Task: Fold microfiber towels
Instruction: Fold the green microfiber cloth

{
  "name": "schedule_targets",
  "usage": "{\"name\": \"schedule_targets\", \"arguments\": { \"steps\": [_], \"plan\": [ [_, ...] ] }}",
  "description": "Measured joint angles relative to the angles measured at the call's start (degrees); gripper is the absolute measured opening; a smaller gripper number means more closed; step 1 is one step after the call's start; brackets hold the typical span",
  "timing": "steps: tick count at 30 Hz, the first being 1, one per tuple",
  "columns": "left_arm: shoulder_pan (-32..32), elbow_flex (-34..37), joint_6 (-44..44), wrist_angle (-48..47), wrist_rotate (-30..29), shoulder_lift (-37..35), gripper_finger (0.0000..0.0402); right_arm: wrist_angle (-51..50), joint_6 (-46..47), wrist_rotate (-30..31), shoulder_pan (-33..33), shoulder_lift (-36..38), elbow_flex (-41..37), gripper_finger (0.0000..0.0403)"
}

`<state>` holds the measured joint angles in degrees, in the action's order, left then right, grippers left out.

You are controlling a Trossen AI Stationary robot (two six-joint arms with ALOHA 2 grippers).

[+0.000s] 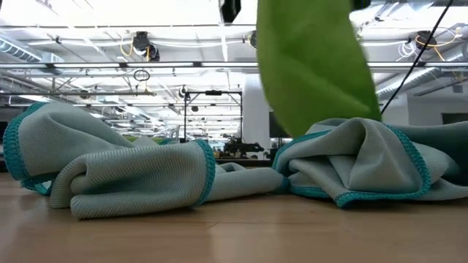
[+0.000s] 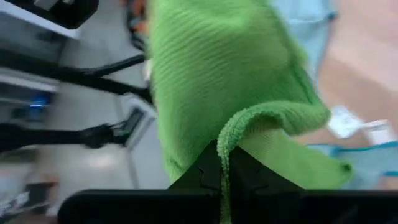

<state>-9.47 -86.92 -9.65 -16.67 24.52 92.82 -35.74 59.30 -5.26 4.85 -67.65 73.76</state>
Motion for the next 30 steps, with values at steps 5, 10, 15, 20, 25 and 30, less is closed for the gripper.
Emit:
{"name": "schedule_targets", "arguments": {
  "steps": [5,10,15,20,25,30],
  "plan": [
    [-3.88,0.04,6.21,-11.86,-13.84,0.87,0.0007,-3.92,-4.89,4.61,-5.34,-3.42,0.0,0.0],
    [-7.95,0.14,14.67,-14.07,-19.25,4.85,0.002,-4.77,-15.47,6.42,-14.75,-6.6,-1.93,0.0],
    [-11.77,0.1,14.58,-11.04,-25.66,9.98,0.0006,-3.46,-29.89,3.59,-27.49,-8.34,-5.22,0.0],
    [-15.71,0.09,8.54,-2.1,-27.98,12.8,0.0016,3.45,-40.86,-2.62,-41.23,-8.46,-9.32,0.0],
    [-18.06,0.09,5.7,0.93,-26.16,14.98,0.0014,9.86,-42.86,-12.35,-48.51,-8.74,-16.73,0.0],
    [-18.25,0.09,4.68,-1.46,-24.12,16.06,0.0009,16.62,-42.92,-17.51,-49.7,-8.6,-23.73,0.0]
  ]
}}
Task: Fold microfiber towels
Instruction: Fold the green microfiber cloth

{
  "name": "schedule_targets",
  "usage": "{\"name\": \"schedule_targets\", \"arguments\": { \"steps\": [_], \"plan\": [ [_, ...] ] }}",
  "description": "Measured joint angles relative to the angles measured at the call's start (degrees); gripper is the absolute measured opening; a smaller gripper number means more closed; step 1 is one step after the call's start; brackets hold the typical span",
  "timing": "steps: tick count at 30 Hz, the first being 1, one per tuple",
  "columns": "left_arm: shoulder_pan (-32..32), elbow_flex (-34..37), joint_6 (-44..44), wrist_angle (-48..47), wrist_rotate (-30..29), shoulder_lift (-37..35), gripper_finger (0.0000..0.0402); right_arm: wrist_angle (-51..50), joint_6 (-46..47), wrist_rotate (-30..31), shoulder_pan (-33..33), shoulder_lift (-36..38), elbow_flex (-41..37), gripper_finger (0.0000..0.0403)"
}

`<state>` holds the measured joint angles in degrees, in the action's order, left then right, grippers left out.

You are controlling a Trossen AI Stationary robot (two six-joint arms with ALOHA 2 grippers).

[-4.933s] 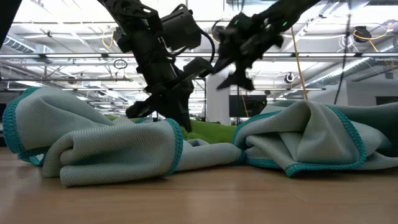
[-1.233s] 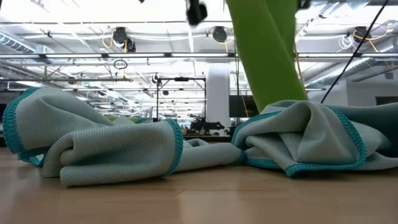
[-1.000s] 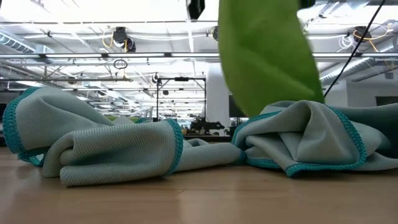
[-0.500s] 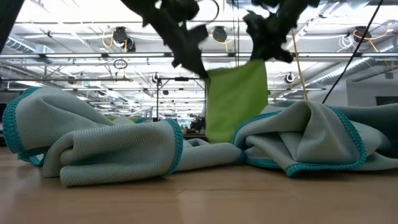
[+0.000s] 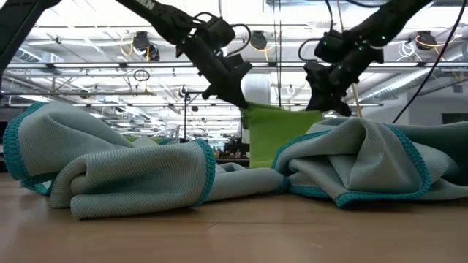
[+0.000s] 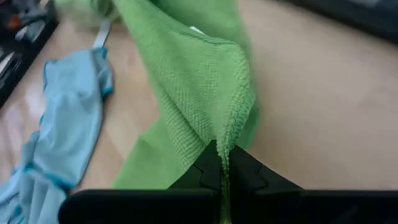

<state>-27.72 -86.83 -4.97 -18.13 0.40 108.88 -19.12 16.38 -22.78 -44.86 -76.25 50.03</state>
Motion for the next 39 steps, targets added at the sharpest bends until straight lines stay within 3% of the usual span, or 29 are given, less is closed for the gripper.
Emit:
{"name": "schedule_targets", "arguments": {
  "steps": [10,18,23,28,34,39],
  "plan": [
    [4.18,0.0,0.53,-6.73,8.54,0.56,0.0007,3.34,-2.39,-4.12,0.72,-0.06,-3.07,0.0],
    [6.82,0.0,5.8,-8.72,1.21,0.67,0.0006,13.93,-2.53,-1.36,0.7,-3.67,-3.04,0.0003],
    [6.6,0.0,3.54,-9.38,1.4,3.13,0.0015,9.65,-2.25,-2.96,2.94,-7.44,-3.06,0.0022],
    [8.15,0.0,3.63,-9.6,4.85,6.37,0.0006,3.54,-2.11,-0.44,4.85,-6.69,-3.07,0.0071],
    [9.69,0.0,4.45,-8.41,5.49,7.86,0.0017,4.29,-3.83,0.05,3.02,-2.71,-3.04,0.017],
    [10.67,0.0,6.03,-8.57,5.09,7.95,0.0006,6.83,-5.05,-4.88,0.89,-4.74,-3.02,0.0242]
  ]
}}
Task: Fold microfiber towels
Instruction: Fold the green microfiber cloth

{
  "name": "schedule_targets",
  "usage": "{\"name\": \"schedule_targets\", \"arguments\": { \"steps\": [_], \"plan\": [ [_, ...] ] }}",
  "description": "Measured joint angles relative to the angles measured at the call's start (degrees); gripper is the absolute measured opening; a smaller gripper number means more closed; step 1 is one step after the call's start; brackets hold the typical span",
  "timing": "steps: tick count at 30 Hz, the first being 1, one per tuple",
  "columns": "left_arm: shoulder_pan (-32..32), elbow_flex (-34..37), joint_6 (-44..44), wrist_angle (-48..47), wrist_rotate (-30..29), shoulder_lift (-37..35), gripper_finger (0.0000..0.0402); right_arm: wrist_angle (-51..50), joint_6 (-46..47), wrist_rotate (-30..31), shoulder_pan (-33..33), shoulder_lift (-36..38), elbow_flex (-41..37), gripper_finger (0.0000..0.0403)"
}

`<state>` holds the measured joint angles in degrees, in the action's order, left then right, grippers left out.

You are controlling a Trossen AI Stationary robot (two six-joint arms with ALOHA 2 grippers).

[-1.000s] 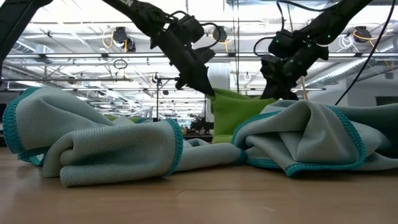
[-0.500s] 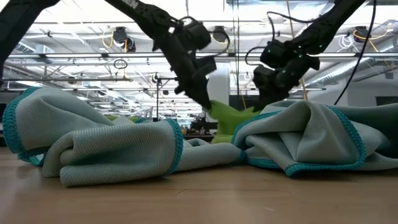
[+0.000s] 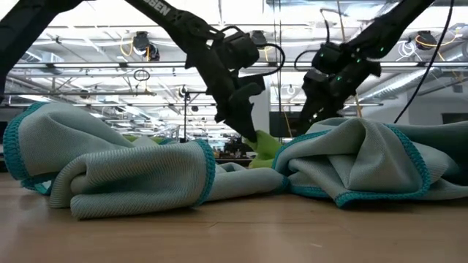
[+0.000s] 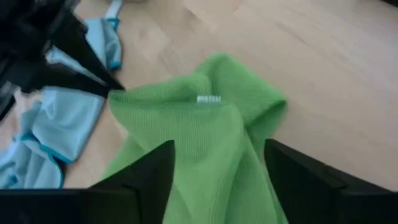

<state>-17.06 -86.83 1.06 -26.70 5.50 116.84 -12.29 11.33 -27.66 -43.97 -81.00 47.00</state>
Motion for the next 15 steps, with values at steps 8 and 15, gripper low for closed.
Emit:
{"name": "schedule_targets", "arguments": {
  "steps": [8,15],
  "plan": [
    [1.17,0.0,0.72,-0.39,-1.05,0.0,0.0013,11.28,-2.17,-9.1,0.06,-12.02,1.25,0.0261],
    [1.61,0.0,-0.07,-0.6,-1.16,0.0,0.0015,20.96,6.68,-7.3,0.14,-15.45,1.84,0.0229]
  ]
}}
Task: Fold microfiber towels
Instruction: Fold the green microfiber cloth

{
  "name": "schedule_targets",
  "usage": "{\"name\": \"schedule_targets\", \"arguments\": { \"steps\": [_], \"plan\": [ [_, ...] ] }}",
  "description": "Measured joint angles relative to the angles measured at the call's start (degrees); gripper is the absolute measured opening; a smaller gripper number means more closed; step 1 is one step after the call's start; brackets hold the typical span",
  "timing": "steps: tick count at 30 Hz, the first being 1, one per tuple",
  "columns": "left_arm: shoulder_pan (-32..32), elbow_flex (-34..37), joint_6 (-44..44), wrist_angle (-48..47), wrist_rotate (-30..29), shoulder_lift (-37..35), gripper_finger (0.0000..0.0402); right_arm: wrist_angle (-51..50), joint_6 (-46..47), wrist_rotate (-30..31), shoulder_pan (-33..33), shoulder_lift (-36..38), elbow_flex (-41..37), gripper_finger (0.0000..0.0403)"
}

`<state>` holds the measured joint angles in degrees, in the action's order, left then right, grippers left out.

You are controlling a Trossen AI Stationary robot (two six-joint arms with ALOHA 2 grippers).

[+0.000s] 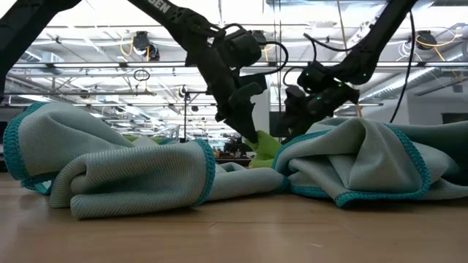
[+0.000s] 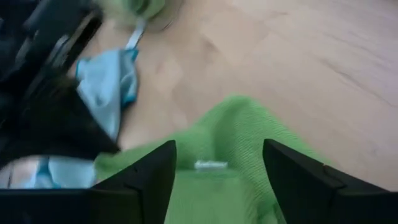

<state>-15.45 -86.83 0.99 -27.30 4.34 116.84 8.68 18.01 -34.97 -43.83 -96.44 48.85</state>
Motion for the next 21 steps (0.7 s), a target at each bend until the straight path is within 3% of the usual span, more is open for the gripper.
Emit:
{"name": "schedule_targets", "arguments": {
  "steps": [3,7,16,21],
  "plan": [
    [0.2,0.0,0.02,0.01,-0.57,0.0,0.0016,-0.14,2.82,0.23,1.37,-1.74,2.61,0.0208],
    [0.2,0.0,0.02,-0.03,-0.57,0.0,0.0005,-0.37,1.58,-3.99,3.41,-5.48,6.05,0.0183],
    [0.2,0.0,-0.32,-0.48,-0.52,0.0,0.001,-0.81,2.05,-4.75,3.41,-10.32,8.09,0.0174],
    [0.2,0.0,-1.1,-0.74,-1.34,0.0,0.0011,-1.39,1.17,-13.74,3.34,-10.01,8.1,0.0127]
  ]
}}
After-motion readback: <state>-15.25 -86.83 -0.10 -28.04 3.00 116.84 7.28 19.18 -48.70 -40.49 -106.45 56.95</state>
